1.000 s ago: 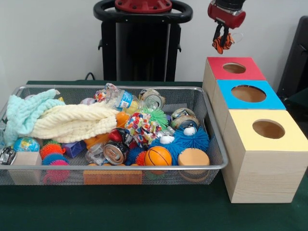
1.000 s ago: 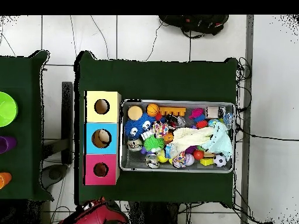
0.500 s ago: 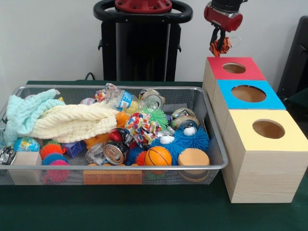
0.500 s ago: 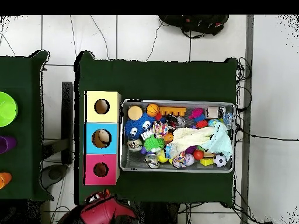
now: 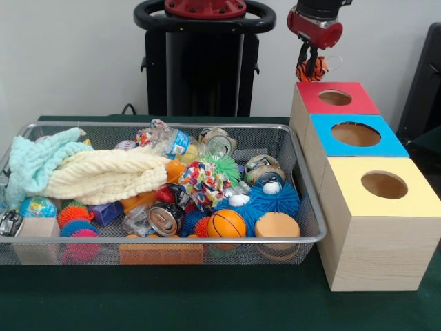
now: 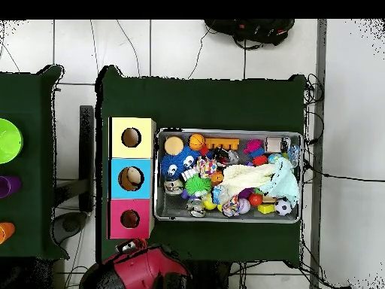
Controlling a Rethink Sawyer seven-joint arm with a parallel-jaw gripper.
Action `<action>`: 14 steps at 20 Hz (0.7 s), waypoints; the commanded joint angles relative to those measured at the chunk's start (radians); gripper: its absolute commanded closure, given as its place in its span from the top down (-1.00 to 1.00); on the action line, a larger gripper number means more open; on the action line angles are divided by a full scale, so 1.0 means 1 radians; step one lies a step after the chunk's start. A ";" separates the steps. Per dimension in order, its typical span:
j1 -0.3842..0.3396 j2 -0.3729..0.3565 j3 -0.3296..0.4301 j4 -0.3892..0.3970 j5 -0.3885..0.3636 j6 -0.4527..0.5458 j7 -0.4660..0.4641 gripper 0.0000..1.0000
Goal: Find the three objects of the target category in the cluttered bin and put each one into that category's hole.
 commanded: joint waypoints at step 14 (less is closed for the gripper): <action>-0.164 -0.190 0.281 0.009 0.231 0.166 -0.138 -1.00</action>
